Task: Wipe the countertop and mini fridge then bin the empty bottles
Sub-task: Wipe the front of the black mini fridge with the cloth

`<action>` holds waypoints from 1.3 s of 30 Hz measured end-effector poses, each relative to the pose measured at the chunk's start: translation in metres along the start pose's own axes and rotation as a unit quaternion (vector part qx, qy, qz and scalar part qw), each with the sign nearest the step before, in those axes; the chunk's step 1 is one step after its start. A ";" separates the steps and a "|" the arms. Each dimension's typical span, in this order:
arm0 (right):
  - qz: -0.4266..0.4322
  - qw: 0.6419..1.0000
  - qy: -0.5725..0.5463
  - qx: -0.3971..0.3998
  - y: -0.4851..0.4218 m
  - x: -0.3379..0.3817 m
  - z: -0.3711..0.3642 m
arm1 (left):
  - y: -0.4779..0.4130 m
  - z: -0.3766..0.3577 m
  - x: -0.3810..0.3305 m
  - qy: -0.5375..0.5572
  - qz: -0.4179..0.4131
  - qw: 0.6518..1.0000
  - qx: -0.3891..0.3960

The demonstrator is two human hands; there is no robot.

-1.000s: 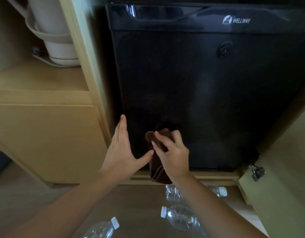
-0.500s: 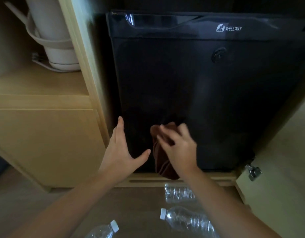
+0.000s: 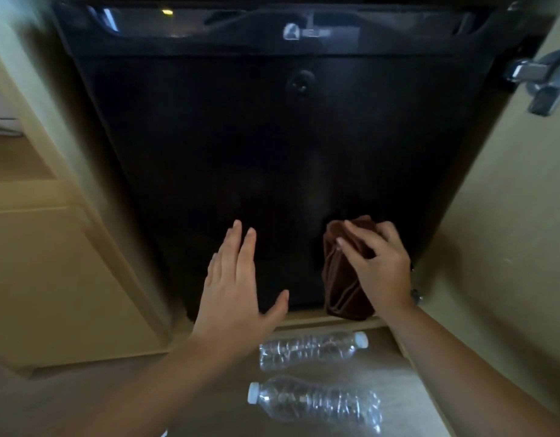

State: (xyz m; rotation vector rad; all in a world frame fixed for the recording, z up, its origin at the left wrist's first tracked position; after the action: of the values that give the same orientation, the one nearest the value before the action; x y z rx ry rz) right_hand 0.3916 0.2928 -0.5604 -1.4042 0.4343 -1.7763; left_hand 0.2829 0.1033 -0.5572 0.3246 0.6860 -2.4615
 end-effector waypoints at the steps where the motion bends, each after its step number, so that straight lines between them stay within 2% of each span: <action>1: -0.032 0.999 -0.004 -0.018 0.000 -0.017 0.014 | -0.002 -0.007 -0.005 -0.004 -0.002 1.000 0.009; 4: -0.131 0.989 -0.007 -0.073 0.003 -0.055 0.045 | -0.008 -0.023 -0.019 -0.014 -0.011 0.999 0.029; 8: -0.169 0.978 -0.023 -0.122 0.010 -0.058 0.048 | -0.013 -0.034 -0.027 -0.030 -0.009 0.999 0.036; 12: -0.143 0.967 -0.081 -0.192 -0.003 -0.040 0.049 | -0.010 -0.033 -0.026 -0.029 -0.009 0.999 0.018; 15: -0.133 0.960 -0.071 -0.238 -0.003 -0.034 0.045 | -0.008 -0.026 -0.016 -0.039 0.008 0.999 -0.002; 18: -0.154 0.959 -0.047 -0.233 0.017 -0.042 0.030 | -0.008 -0.024 -0.008 -0.057 0.016 0.998 -0.005; 25: -0.228 0.952 -0.110 -0.170 0.033 -0.054 0.012 | -0.008 -0.026 -0.009 -0.071 0.010 0.997 -0.005; 29: -0.127 0.964 -0.069 -0.222 -0.008 -0.029 0.045 | -0.008 -0.025 -0.010 -0.063 0.011 0.998 -0.006; 31: -0.121 0.960 -0.056 -0.247 -0.014 -0.026 0.048 | -0.008 -0.026 -0.010 -0.060 0.010 0.998 -0.004; 35: -0.222 0.945 -0.055 -0.233 0.022 -0.055 0.030 | -0.009 -0.025 -0.011 -0.057 0.005 0.998 -0.001; 39: -0.340 0.907 -0.094 -0.232 0.052 -0.090 0.020 | -0.010 -0.025 -0.011 -0.067 -0.002 0.998 0.002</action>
State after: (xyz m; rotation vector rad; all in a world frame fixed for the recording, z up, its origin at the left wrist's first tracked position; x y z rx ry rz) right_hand 0.4346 0.3337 -0.6476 -2.2504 0.2852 -2.1273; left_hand 0.2884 0.1286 -0.5701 0.1585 0.6266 -2.4614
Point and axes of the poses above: each hand's wrist, its own y-axis away from the middle knuckle, its own z-axis out of the back of the hand, x = y × z, the point moved 8 cm from there along -y, towards the middle knuckle, and after that the axes turned 4 degrees about -y, right-handed, at the moved point
